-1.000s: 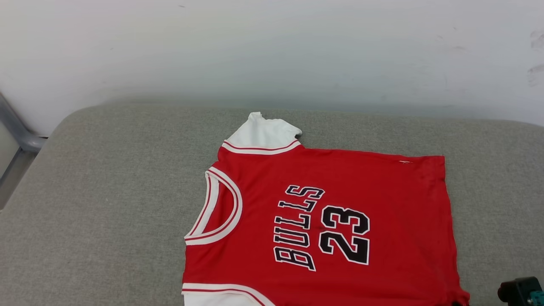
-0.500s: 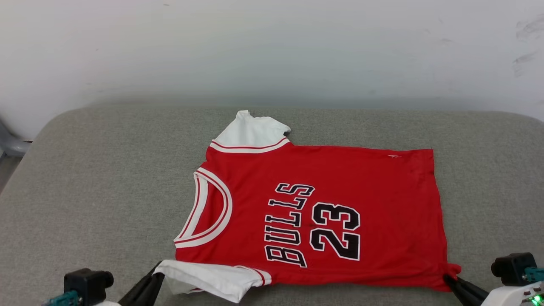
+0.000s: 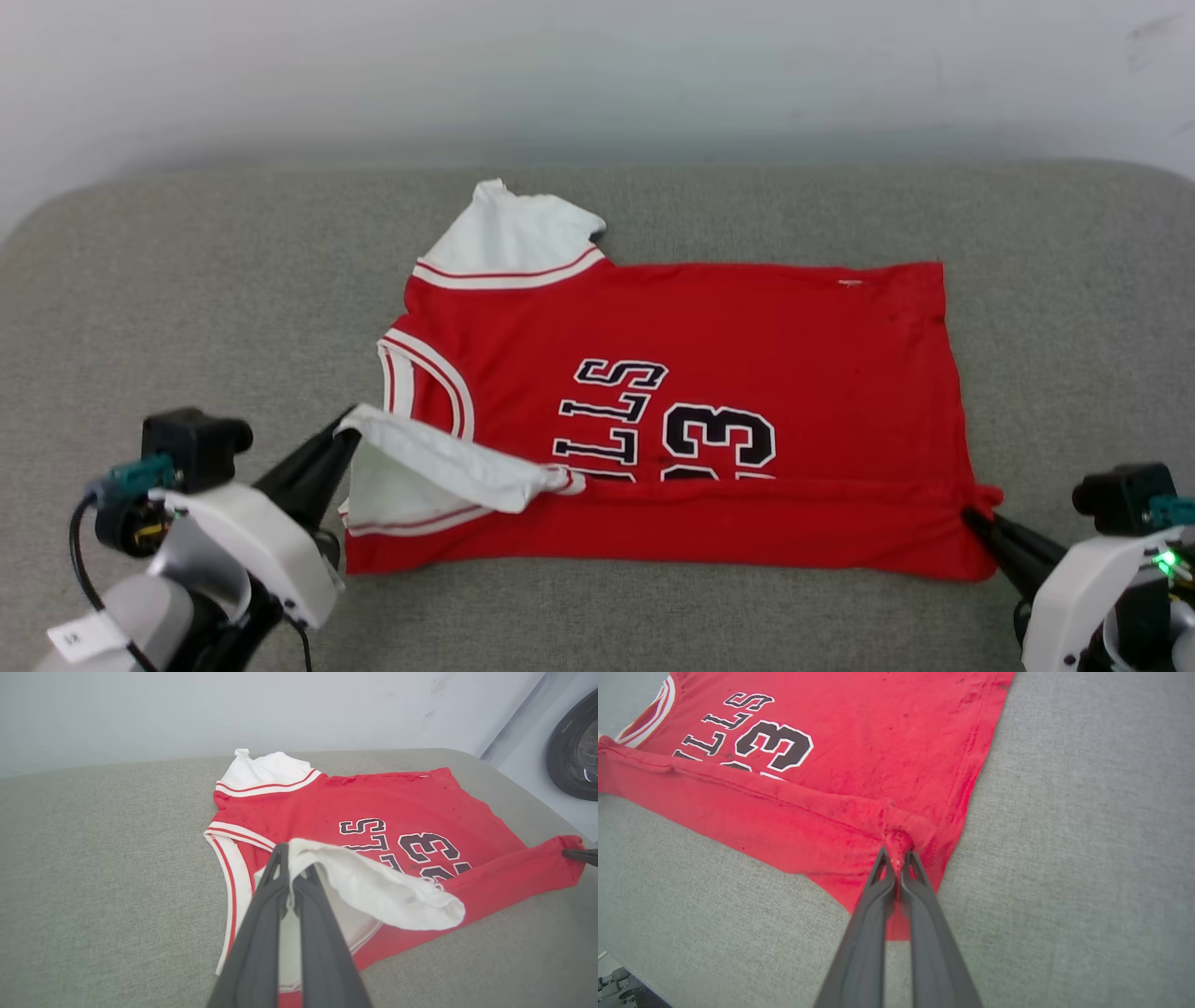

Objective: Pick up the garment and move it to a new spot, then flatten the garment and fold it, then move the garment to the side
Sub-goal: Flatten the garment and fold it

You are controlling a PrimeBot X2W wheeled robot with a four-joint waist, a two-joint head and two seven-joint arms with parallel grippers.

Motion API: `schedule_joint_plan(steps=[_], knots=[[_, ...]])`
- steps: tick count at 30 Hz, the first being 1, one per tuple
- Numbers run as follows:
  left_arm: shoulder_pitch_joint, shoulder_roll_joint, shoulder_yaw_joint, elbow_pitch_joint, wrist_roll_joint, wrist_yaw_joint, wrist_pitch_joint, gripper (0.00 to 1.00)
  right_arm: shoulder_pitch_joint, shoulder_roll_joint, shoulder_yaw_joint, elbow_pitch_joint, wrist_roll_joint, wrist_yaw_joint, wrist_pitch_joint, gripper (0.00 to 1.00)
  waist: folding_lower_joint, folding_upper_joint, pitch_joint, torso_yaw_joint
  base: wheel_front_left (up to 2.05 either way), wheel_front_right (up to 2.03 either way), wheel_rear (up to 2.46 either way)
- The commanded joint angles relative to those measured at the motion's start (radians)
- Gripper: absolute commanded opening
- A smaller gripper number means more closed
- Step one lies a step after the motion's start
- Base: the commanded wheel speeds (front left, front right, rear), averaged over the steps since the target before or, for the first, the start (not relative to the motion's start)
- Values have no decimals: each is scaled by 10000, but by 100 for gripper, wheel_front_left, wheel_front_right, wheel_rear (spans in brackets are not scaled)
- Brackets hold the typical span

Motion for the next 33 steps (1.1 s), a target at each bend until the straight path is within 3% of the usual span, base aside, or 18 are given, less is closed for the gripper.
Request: schedule_joint_plan(steps=[1, 18, 33], knots=[[-180, -23, -6, 64, 30, -38, 21, 0, -203, 11, -1, 26, 32, -8, -16, 0, -2, 0, 283, -82, 0, 0, 0], [-2788, -504, -662, 2961, 97, -493, -197, 0, -1915, 41, 636, 804, 188, -10, -184, 0, -2, 0, 1883, -343, 0, 0, 0], [-3469, -798, -1881, 5029, -354, -518, -794, 0, -2202, 294, 1082, 1503, 292, -11, -218, 0, -2, 0, 1908, -411, 0, 0, 0]])
